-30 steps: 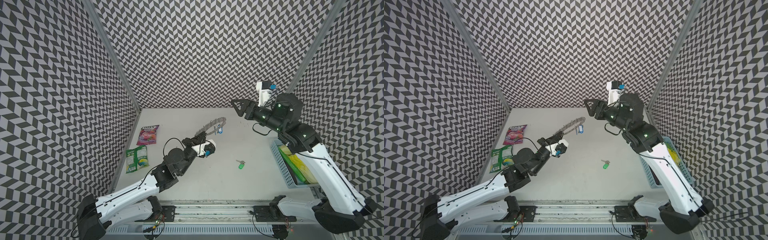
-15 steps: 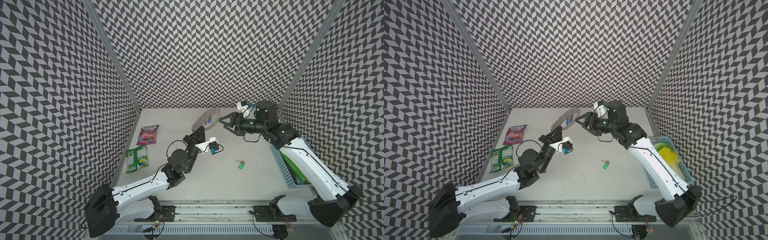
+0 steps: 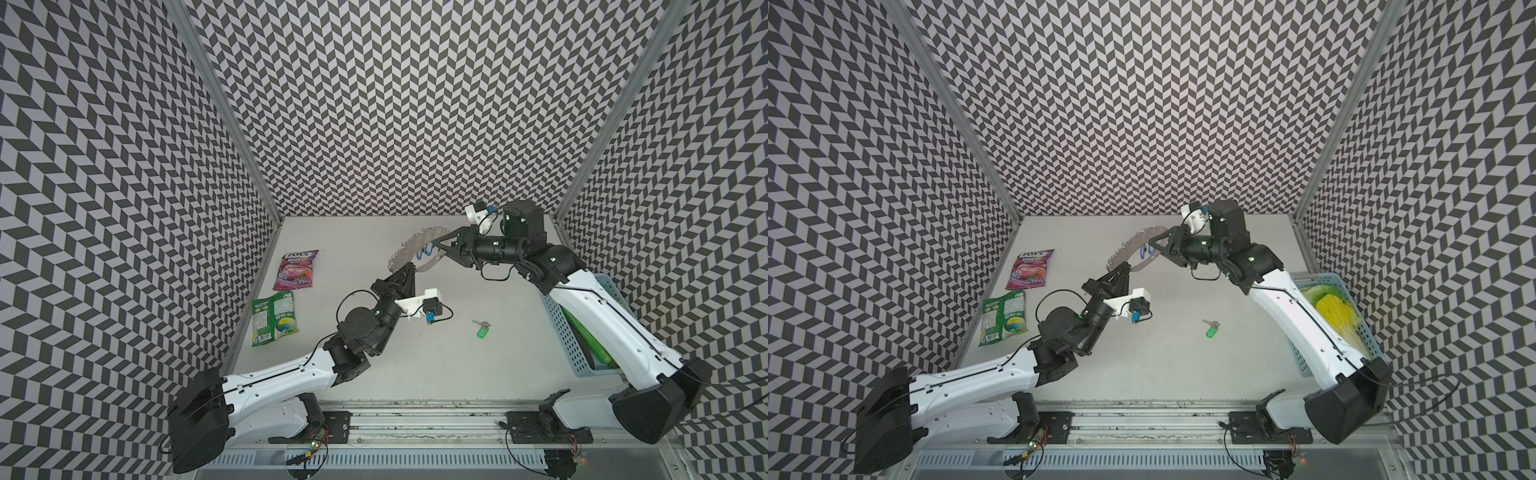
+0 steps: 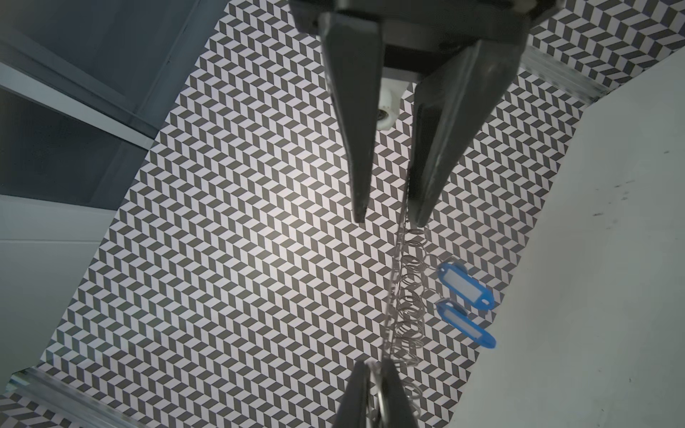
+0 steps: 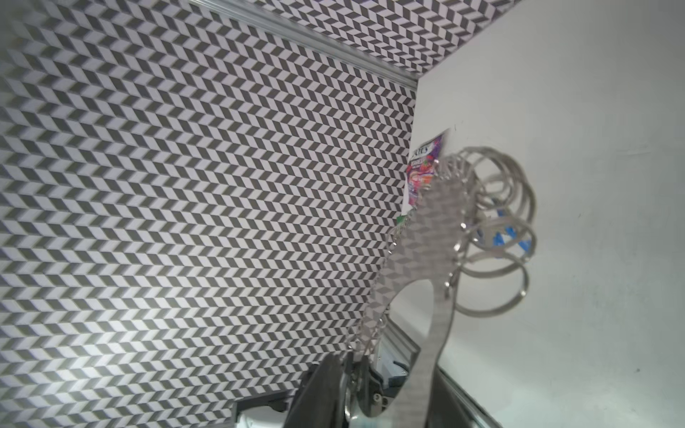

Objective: Attach keys to a key ring
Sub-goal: Adjust the keyring.

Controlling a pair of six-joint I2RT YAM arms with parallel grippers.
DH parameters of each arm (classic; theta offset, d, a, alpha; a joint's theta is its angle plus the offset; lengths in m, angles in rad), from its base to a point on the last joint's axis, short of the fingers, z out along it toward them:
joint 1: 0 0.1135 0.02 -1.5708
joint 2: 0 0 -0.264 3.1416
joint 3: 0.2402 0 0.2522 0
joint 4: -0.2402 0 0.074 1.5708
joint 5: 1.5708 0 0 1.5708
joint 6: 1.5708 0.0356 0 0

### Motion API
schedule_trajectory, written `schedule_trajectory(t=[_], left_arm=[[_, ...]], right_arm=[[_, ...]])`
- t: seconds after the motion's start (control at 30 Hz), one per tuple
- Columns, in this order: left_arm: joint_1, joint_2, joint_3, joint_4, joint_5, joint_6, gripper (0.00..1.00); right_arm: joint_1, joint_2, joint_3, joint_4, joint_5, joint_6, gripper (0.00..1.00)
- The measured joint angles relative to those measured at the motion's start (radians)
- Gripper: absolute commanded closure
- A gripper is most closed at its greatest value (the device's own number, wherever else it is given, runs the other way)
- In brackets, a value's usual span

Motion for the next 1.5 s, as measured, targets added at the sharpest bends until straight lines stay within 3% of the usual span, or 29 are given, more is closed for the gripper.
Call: schedule_trajectory(t=[0.1,0.23,0.37,0.6,0.87,1.07,1.3,1.5], left_arm=[[-0.002,0.001,0.000,-0.004,-0.006,0.009,1.00],[-0.007,0.009,0.000,-0.021,-0.013,0.019,0.98],[-0.012,0.013,0.000,-0.045,-0.016,0.014,0.88],[-0.033,0.012,0.000,-0.046,-0.011,-0.016,0.86],[-0.047,-0.027,0.000,-0.113,0.032,-0.064,0.89],[-0.049,-0.048,0.000,-0.130,0.043,-0.084,1.00],[-0.050,-0.048,0.016,-0.161,0.044,-0.140,1.00],[-0.050,-0.056,0.087,-0.286,0.063,-0.249,1.00]], right_arm=[[-0.003,0.004,-0.006,0.004,-0.007,0.027,1.00],[-0.016,0.001,-0.032,0.016,-0.022,0.077,1.00],[-0.041,-0.003,-0.061,0.019,-0.051,0.116,1.00],[-0.090,-0.005,-0.061,-0.013,-0.129,0.110,1.00],[-0.140,0.004,-0.029,-0.091,-0.213,0.061,1.00],[-0.148,0.041,0.035,-0.169,-0.272,0.022,1.00],[-0.161,0.050,0.040,-0.188,-0.309,0.018,1.00],[-0.185,0.050,0.041,-0.186,-0.355,0.017,1.00]])
